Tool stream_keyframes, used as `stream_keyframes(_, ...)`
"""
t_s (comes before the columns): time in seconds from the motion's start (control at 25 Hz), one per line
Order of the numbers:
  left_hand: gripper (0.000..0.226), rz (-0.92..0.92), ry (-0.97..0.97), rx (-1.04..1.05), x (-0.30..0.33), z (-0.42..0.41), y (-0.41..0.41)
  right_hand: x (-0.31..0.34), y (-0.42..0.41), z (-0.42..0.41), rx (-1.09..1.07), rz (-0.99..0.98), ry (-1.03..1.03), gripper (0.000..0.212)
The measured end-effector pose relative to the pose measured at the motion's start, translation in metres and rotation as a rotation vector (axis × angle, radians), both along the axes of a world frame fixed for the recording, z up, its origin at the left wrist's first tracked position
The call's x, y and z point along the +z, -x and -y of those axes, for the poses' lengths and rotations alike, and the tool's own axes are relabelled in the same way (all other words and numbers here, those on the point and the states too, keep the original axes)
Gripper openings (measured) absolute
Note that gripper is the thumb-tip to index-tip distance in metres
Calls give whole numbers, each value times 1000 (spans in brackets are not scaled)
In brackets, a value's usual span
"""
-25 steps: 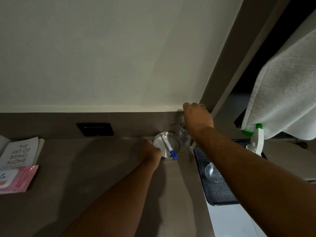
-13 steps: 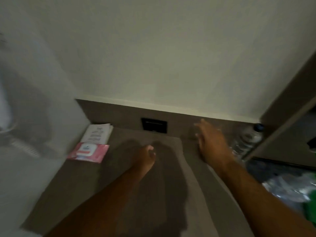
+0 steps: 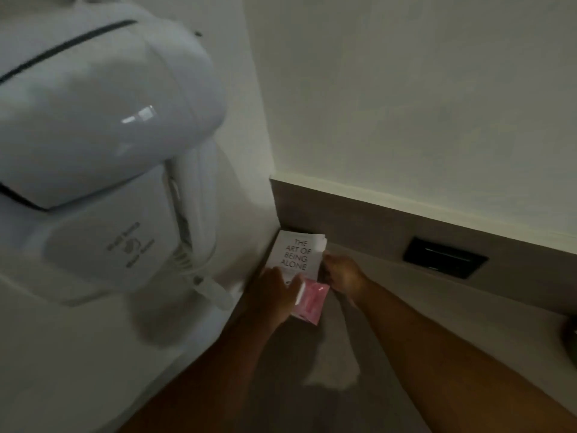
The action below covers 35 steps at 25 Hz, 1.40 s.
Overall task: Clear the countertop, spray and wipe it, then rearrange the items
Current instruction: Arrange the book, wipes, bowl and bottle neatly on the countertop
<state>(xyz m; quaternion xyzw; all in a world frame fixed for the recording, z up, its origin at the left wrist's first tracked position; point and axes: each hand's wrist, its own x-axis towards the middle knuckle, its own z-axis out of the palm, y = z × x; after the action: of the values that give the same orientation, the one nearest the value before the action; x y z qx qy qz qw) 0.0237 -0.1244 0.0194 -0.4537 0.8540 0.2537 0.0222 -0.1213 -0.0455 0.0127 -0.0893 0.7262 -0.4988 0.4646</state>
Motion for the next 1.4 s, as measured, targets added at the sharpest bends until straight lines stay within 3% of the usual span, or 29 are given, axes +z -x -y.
stream_keyframes(0.16,71,36,36,-52,-15,14,10,-3,4,37,-127,93,-70,45)
stream_keyframes(0.4,59,73,183,-20,-32,31,17,-2,-1,44,-181,189,-33,31)
stream_keyframes(0.52,62,73,118,-1,-33,29,17,-7,-6,23,-150,58,-34,23)
stream_keyframes(0.6,60,57,149,-18,-29,28,13,-13,-11,7,-53,-161,-156,29)
stream_keyframes(0.68,54,32,167,-31,-21,27,6,-15,-23,-5,34,-208,-212,32)
stream_keyframes(0.8,38,-142,-57,39,-11,23,-1,-9,-40,-18,-33,70,-101,10)
stream_keyframes(0.96,34,-368,-328,137,2,-10,10,4,-23,-54,-161,242,25,17)
stream_keyframes(1.12,37,-292,-232,-132,-3,-64,54,7,25,-125,-365,276,37,20)
stream_keyframes(1.32,50,-270,-257,-435,-28,-125,107,-4,83,-195,-341,-106,-296,31)
stream_keyframes(1.4,53,-267,-202,-516,-34,-136,120,-4,97,-206,-309,-175,-330,20)
